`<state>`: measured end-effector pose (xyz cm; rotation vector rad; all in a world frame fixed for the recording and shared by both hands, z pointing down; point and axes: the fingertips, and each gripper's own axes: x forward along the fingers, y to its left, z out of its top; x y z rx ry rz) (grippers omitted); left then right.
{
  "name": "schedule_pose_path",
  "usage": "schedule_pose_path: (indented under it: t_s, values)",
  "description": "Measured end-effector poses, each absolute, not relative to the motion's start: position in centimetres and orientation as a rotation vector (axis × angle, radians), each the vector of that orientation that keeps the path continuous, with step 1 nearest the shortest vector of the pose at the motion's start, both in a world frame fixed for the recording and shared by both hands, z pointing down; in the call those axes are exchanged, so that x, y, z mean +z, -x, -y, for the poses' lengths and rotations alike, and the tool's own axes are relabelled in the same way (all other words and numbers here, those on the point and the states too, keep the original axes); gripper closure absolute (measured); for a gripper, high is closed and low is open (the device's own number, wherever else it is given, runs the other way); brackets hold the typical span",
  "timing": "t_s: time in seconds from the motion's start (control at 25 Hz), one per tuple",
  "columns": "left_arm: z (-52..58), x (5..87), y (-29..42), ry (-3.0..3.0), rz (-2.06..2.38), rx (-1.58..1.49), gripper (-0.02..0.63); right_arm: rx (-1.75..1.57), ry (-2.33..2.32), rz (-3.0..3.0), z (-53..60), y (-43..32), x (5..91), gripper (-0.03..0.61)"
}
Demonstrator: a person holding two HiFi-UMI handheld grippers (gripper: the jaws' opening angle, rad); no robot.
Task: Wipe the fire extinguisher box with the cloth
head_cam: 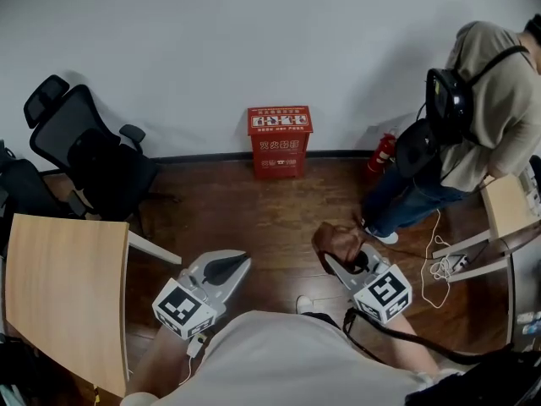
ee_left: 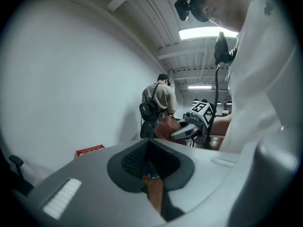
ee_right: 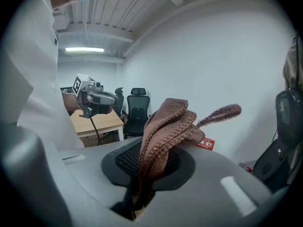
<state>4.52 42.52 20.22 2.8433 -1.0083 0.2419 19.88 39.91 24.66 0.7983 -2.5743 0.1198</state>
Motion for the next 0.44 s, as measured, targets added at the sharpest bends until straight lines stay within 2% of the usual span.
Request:
schedule_pose_path:
  t_s: [0.2, 0.44]
  values:
    - [-44.3, 20.3, -1.3, -2.841, 1.001, 0.206, 0.614, 0.108, -0.792, 2.575, -41.5, -16.4, 24.5, 0.526]
    - [-45.2, 21.2, -1.2, -2.857, 0.949, 0.137, 0.614, 0.08, -0.816, 2.535, -43.5, -16.2, 23.9, 0.526]
